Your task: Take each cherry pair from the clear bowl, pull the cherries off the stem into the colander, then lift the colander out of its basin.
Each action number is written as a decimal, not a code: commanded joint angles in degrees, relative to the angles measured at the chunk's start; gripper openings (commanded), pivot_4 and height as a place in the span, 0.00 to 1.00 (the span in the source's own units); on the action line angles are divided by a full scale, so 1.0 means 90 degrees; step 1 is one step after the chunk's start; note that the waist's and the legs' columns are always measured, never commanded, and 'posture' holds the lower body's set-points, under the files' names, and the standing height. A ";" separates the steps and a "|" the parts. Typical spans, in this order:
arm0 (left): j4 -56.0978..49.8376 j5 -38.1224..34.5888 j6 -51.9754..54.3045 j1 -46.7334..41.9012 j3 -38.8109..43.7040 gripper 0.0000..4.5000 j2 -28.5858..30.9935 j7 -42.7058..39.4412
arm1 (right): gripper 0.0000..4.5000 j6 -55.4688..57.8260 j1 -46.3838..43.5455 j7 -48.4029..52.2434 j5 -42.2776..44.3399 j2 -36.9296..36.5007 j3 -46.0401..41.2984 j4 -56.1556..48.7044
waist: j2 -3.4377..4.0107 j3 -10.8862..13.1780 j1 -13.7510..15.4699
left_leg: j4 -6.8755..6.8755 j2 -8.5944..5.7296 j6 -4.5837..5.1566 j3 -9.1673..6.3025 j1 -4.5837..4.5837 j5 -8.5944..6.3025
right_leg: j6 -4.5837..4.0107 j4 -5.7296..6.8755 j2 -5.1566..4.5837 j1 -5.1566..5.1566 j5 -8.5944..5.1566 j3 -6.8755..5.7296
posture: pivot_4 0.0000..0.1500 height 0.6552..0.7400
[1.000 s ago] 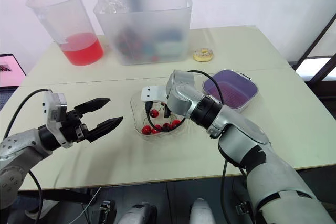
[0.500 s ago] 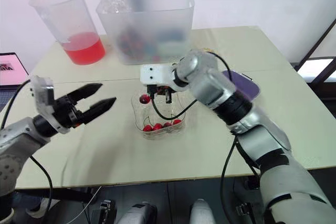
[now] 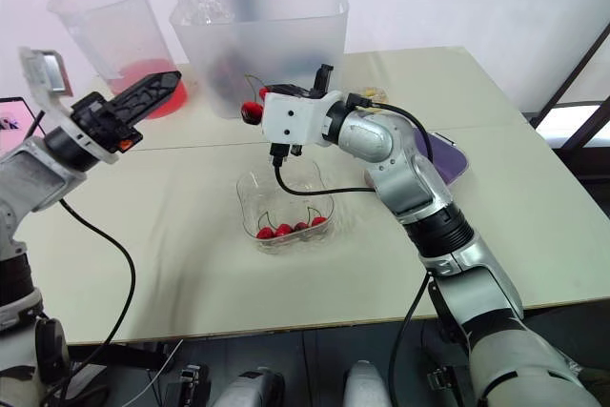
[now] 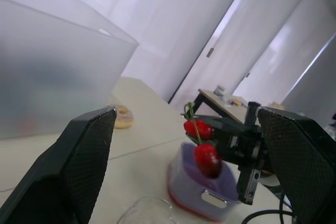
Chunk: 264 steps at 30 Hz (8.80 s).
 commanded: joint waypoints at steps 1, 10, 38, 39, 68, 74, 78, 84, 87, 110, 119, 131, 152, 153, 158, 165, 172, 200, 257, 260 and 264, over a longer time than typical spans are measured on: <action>0.0074 -0.0117 0.0189 -0.0536 -0.0181 1.00 -0.0109 0.0207 | 0.10 -0.0480 -0.0059 -0.0269 -0.0438 0.0035 0.0123 -0.0345 | 0.0000 0.0000 -0.0016 | 0.0000 -0.0002 0.0000 0.0000 0.0000 0.0000 | 0.0000 0.0001 -0.0001 0.0000 0.0000 0.0001 | 1.00 1.00; 0.0403 -0.0141 0.0392 -0.1505 -0.0462 1.00 -0.0753 0.1095 | 0.10 -0.1161 0.0038 -0.0865 -0.1342 0.0087 0.0309 -0.0259 | -0.0001 -0.0001 -0.0117 | 0.0001 -0.0004 -0.0001 0.0003 0.0003 0.0000 | 0.0000 0.0007 0.0004 -0.0007 0.0000 0.0001 | 1.00 1.00; 0.0149 -0.0524 0.0357 -0.1170 -0.0293 0.24 -0.1038 0.1861 | 0.09 -0.0816 -0.0014 -0.0729 -0.1425 0.0378 0.0171 -0.0115 | -0.0002 -0.0001 -0.0109 | 0.0003 -0.0003 -0.0001 0.0004 0.0004 0.0001 | 0.0000 0.0014 0.0002 -0.0005 0.0000 0.0003 | 1.00 1.00; 0.0158 -0.0490 0.0365 -0.1143 -0.0301 0.24 -0.1016 0.1812 | 0.09 -0.0793 -0.0008 -0.0707 -0.1415 0.0385 0.0172 -0.0114 | -0.0002 -0.0001 -0.0109 | 0.0003 -0.0003 -0.0001 0.0004 0.0004 0.0001 | 0.0000 0.0014 0.0002 -0.0005 0.0000 0.0003 | 1.00 1.00; 0.0555 0.0079 0.0627 -0.1473 -0.0513 0.00 -0.0359 0.0063 | 0.99 0.0457 0.0668 0.0635 0.1183 0.0013 -0.1223 -0.0466 | -0.0003 -0.0001 -0.0103 | 0.0002 -0.0002 -0.0001 0.0002 0.0003 0.0001 | 0.0000 0.0013 -0.0001 0.0000 0.0000 0.0003 | 1.00 1.00; 0.0365 0.0907 0.0570 -0.1400 -0.1107 0.00 0.0297 -0.2702 | 0.99 0.5271 -0.0021 0.2431 0.5953 0.0248 -0.3181 -0.0489 | 0.0002 0.0000 -0.0117 | -0.0001 0.0009 -0.0001 0.0001 0.0002 0.0001 | -0.0001 0.0000 0.0001 0.0002 0.0000 0.0002 | 1.00 1.00; 0.0436 0.1527 0.0375 -0.1413 -0.1529 0.00 0.0511 -0.3975 | 0.99 0.6792 -0.0105 0.2767 0.7261 -0.0003 -0.3417 -0.0406 | 0.0003 0.0000 -0.0104 | -0.0004 0.0009 -0.0001 -0.0007 0.0004 0.0000 | -0.0001 -0.0005 0.0001 0.0006 0.0000 -0.0001 | 1.00 1.00; 0.0536 0.2136 0.0206 -0.1589 -0.1803 0.00 0.0373 -0.4665 | 0.99 0.7689 -0.0011 0.2450 0.8292 0.0174 -0.3322 -0.0733 | 0.0002 0.0001 -0.0100 | -0.0003 0.0006 0.0000 -0.0006 0.0003 0.0000 | -0.0001 -0.0003 -0.0002 0.0008 0.0000 -0.0002 | 1.00 1.00; 0.0502 0.2221 0.0236 -0.1605 -0.1737 0.00 0.0164 -0.4592 | 0.99 0.7745 0.0122 0.2216 0.8370 0.0218 -0.3169 -0.0832 | 0.0002 0.0001 -0.0099 | -0.0001 0.0004 0.0000 -0.0006 0.0003 0.0000 | 0.0000 -0.0002 -0.0004 0.0009 0.0000 -0.0002 | 1.00 1.00; 0.0280 0.2354 0.0470 -0.1544 -0.1650 0.00 -0.0160 -0.4483 | 0.43 0.7805 0.0331 0.1259 0.8740 0.0626 -0.2818 -0.0654 | 0.0002 0.0000 -0.0105 | 0.0003 0.0004 0.0000 -0.0007 0.0002 0.0000 | 0.0000 0.0008 -0.0004 0.0003 0.0000 -0.0001 | 1.00 1.00; 0.0300 0.2377 0.0480 -0.1584 -0.1633 0.00 -0.0173 -0.4488 | 0.12 0.7779 0.0390 0.1305 0.8686 0.0524 -0.2738 -0.0661 | 0.0002 0.0000 -0.0104 | 0.0003 0.0004 0.0000 -0.0007 0.0002 0.0000 | 0.0000 0.0008 -0.0004 0.0004 0.0000 -0.0002 | 1.00 1.00; 0.0335 0.2428 0.0513 -0.1641 -0.1599 0.00 -0.0240 -0.4501 | 0.12 0.7855 0.0602 0.1831 0.8537 -0.0088 -0.2184 -0.0743 | 0.0002 0.0000 -0.0102 | 0.0004 0.0003 0.0000 -0.0006 0.0002 0.0000 | 0.0000 0.0008 -0.0004 0.0004 0.0000 -0.0002 | 1.00 1.00; 0.0200 0.2337 0.0590 -0.1570 -0.1376 0.00 -0.0419 -0.4202 | 0.12 0.7198 0.0574 0.2599 0.8004 -0.1254 -0.2136 -0.0304 | -0.0002 0.0001 -0.0085 | 0.0006 0.0002 0.0001 -0.0006 -0.0001 0.0000 | 0.0000 0.0006 -0.0004 0.0005 0.0000 -0.0003 | 1.00 1.00; 0.0181 0.2328 0.0587 -0.1550 -0.1351 0.00 -0.0418 -0.4165 | 0.12 0.7024 0.0495 0.2668 0.7844 -0.1404 -0.2170 -0.0119 | -0.0002 0.0001 -0.0077 | 0.0007 0.0001 0.0001 -0.0005 -0.0001 0.0000 | 0.0000 0.0006 -0.0005 0.0005 0.0000 -0.0003 | 1.00 1.00; -0.0006 0.2247 0.0566 -0.1371 -0.1129 0.00 -0.0505 -0.3845 | 0.12 0.5395 -0.0046 0.2813 0.6201 -0.2165 -0.1852 0.1541 | -0.0003 0.0001 -0.0056 | 0.0008 0.0001 0.0001 -0.0001 -0.0002 -0.0001 | 0.0000 0.0005 -0.0005 0.0005 0.0000 -0.0003 | 1.00 1.00; -0.0284 0.2153 0.0516 -0.1107 -0.0957 0.00 -0.0662 -0.3466 | 0.12 0.3473 -0.0465 0.3398 0.4236 -0.2375 -0.0910 0.3610 | -0.0004 0.0002 -0.0095 | 0.0008 0.0002 0.0002 0.0007 -0.0002 -0.0001 | 0.0001 0.0003 -0.0005 0.0003 0.0000 -0.0001 | 1.00 1.00; -0.0483 0.2079 0.0518 -0.0965 -0.0869 0.00 -0.0704 -0.3262 | 0.35 0.2507 -0.0745 0.3625 0.3371 -0.2208 -0.0819 0.4907 | -0.0005 0.0002 -0.0102 | 0.0011 0.0004 0.0001 0.0009 -0.0002 -0.0001 | 0.0000 0.0001 -0.0005 -0.0001 0.0000 -0.0001 | 1.00 1.00; -0.0358 0.1894 0.0460 -0.1402 -0.0871 0.00 -0.1045 -0.2685 | 1.00 0.7160 0.0202 0.3603 0.7253 -0.0499 -0.2946 0.0406 | -0.0005 0.0002 -0.0064 | 0.0018 0.0002 0.0001 -0.0002 -0.0007 -0.0001 | 0.0001 0.0006 -0.0008 0.0005 0.0000 -0.0005 | 1.00 1.00; -0.0301 0.1986 0.0284 -0.1542 -0.1093 0.00 -0.1252 -0.2718 | 0.21 0.7093 0.0998 0.1796 0.7846 0.0725 -0.1746 -0.0431 | -0.0005 0.0001 -0.0105 | 0.0015 0.0002 0.0001 -0.0005 -0.0007 -0.0001 | 0.0001 0.0017 -0.0006 -0.0002 0.0000 -0.0002 | 1.00 1.00; -0.0296 0.1987 0.0278 -0.1556 -0.1091 0.00 -0.1261 -0.2715 | 0.21 0.7052 0.0999 0.1885 0.7814 0.0495 -0.1774 -0.0433 | -0.0005 0.0001 -0.0089 | 0.0016 0.0002 0.0001 -0.0008 -0.0007 -0.0001 | 0.0001 0.0016 -0.0005 0.0000 0.0001 -0.0004 | 1.00 1.00; -0.0348 0.1953 0.0287 -0.1525 -0.1040 0.00 -0.1247 -0.2650 | 0.21 0.6784 0.0884 0.2070 0.7514 -0.0182 -0.1967 -0.0234 | -0.0005 0.0001 -0.0073 | 0.0018 -0.0002 0.0001 -0.0008 -0.0007 -0.0001 | 0.0001 0.0015 -0.0007 0.0003 0.0001 -0.0004 | 1.00 1.00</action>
